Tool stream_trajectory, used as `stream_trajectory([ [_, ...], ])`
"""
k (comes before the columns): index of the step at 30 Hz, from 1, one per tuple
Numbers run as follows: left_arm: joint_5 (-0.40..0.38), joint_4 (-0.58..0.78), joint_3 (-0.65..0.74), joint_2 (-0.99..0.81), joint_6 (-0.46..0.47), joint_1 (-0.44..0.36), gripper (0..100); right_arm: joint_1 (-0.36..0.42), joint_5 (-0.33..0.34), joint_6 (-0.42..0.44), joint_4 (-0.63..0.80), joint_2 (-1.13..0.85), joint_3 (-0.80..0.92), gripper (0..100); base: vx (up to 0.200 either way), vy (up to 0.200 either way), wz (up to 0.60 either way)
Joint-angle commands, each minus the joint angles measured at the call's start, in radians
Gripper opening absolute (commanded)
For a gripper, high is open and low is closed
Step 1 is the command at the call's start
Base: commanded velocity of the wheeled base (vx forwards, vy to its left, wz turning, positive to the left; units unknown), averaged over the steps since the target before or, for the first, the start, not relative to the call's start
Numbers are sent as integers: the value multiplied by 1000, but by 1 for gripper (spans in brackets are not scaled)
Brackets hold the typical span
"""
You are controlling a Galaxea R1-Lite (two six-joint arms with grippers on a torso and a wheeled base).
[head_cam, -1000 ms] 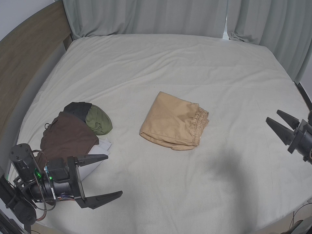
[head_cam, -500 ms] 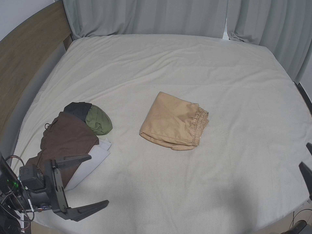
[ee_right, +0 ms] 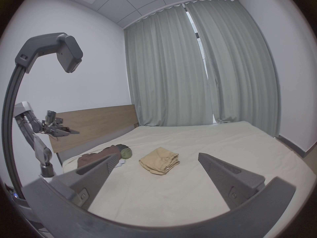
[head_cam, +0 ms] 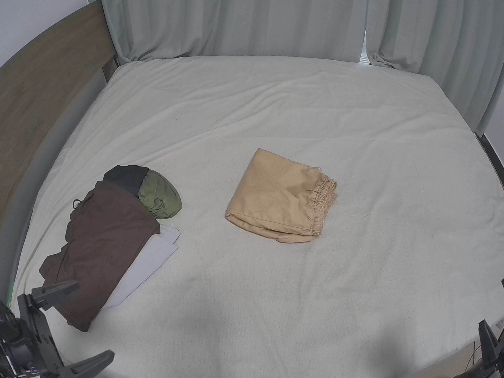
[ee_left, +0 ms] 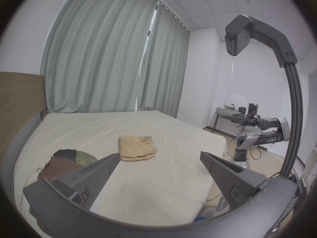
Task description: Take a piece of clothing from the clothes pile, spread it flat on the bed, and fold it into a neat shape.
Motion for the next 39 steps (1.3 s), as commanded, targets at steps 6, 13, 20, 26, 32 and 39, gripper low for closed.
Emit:
stream_trajectory([
  [6, 17, 210, -12, -387, -58, 107, 100, -17, -105, -58, -17, -81, 34, 100, 0, 0, 0],
  [13, 17, 233, 6, -455, -54, 213, 100, -18, -240, -62, -10, -81, 34, 100, 0, 0, 0],
  [20, 24, 555, 17, -671, -34, 285, 100, -20, -332, -64, 202, -81, 34, 100, 0, 0, 0],
  [26, 251, 604, 17, -699, -14, 301, 100, -17, -345, -96, 197, -81, 34, 100, 0, 0, 0],
  [32, 419, 627, 17, -699, 9, 302, 100, -20, -393, -133, 200, -80, 34, 100, 0, 0, 0],
  [39, 488, 679, 17, -692, -1, 298, 100, -15, -336, -102, 309, -78, 22, 100, 0, 0, 0],
])
